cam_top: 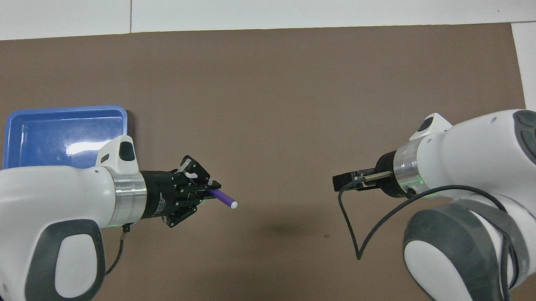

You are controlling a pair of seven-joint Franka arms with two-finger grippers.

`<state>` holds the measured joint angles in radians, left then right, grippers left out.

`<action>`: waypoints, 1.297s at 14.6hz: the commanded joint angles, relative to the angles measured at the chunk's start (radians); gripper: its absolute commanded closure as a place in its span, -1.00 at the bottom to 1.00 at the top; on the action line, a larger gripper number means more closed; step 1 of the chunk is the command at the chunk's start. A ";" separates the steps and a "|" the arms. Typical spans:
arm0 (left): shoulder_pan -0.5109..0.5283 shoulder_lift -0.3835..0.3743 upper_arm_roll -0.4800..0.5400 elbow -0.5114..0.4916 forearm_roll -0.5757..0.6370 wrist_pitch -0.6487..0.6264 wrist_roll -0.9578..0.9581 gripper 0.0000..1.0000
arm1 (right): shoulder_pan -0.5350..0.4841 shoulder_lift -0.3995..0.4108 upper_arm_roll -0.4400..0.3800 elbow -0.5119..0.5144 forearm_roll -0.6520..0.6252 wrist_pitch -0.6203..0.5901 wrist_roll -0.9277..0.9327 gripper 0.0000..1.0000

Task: Right arm passes pens to left for tray arrangement
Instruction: 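Carry the purple pen to the tray while the right gripper withdraws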

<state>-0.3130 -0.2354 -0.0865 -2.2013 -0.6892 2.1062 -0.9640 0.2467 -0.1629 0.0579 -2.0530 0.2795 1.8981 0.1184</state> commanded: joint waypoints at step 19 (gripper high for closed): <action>0.341 0.149 -0.006 0.074 0.641 -0.174 0.967 1.00 | -0.279 0.143 0.011 -0.104 -0.249 0.213 -0.780 -1.00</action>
<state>0.0163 -0.1242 -0.0834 -2.1394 -0.0937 1.8949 -0.0154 -0.0201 -0.0235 0.0588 -2.1518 0.0496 2.0941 -0.6447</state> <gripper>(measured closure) 0.811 0.000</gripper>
